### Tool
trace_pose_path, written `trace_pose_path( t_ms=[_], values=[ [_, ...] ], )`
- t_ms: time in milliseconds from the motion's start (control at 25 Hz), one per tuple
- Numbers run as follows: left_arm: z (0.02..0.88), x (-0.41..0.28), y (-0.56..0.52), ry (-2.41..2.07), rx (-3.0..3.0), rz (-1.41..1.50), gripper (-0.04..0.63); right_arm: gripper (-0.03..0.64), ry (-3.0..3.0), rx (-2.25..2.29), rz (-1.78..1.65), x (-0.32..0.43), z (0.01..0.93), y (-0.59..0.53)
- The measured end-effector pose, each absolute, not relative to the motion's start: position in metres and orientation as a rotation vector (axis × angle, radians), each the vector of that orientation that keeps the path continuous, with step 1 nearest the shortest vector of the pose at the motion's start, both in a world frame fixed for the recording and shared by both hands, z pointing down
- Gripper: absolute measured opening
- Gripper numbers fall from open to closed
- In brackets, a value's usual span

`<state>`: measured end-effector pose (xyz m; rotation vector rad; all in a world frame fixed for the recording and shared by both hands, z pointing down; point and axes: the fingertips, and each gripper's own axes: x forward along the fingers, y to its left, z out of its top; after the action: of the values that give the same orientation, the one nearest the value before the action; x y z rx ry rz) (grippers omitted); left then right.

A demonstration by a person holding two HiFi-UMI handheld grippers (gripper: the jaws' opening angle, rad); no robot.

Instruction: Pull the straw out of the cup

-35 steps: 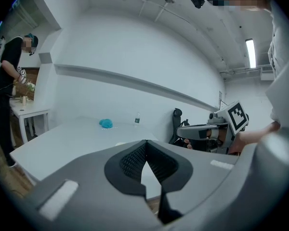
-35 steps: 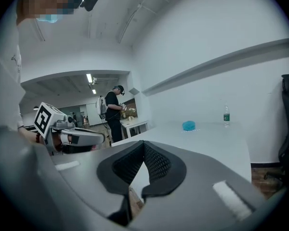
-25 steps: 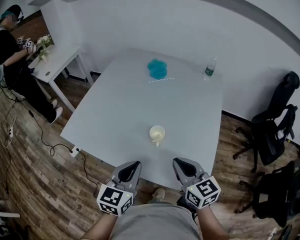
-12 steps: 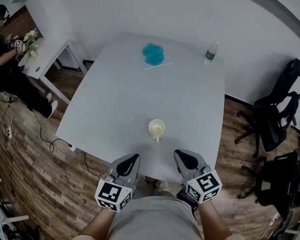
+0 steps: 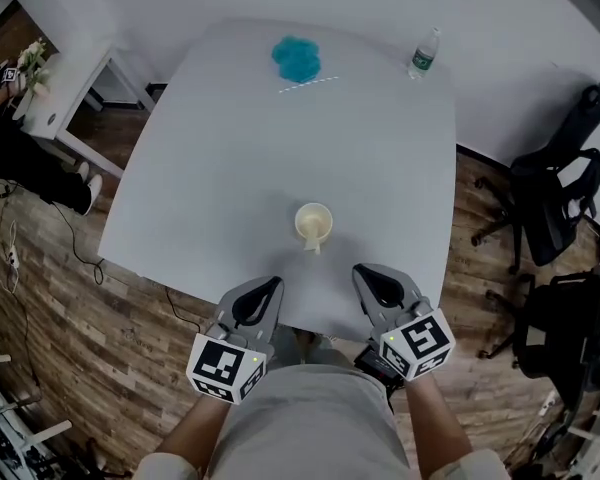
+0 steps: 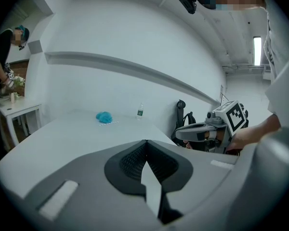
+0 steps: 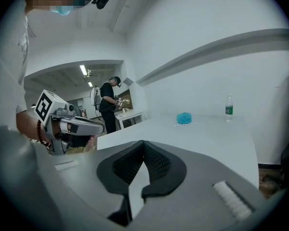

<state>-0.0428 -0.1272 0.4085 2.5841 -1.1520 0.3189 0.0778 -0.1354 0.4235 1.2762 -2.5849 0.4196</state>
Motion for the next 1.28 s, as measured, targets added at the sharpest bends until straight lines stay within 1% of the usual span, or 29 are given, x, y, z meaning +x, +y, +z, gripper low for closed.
trace_pose_path(
  t_ms=[400,480,800,1000,1080,1280],
  values=[
    [0.424,-0.051,-0.13,-1.14,2.549,0.325,0.02,0.009,-2.55,1.259,0.46,0.074,0.445,-0.142],
    [0.427,-0.052,-0.133,-1.141,2.541,0.323,0.02,0.023,-2.551,1.248,0.473,0.071,0.449,-0.144],
    [0.439,-0.052,-0.138,-1.117,2.522,0.338,0.02,0.038,-2.538,1.21,0.47,0.062,0.465,-0.151],
    [0.443,-0.055,-0.143,-1.113,2.514,0.354,0.02,0.055,-2.516,1.183,0.423,0.054,0.475,-0.159],
    [0.446,-0.057,-0.147,-1.115,2.509,0.358,0.02,0.072,-2.505,1.172,0.418,0.05,0.481,-0.163],
    [0.447,-0.058,-0.158,-1.114,2.5,0.378,0.02,0.081,-2.483,1.14,0.388,0.04,0.498,-0.174]
  ],
)
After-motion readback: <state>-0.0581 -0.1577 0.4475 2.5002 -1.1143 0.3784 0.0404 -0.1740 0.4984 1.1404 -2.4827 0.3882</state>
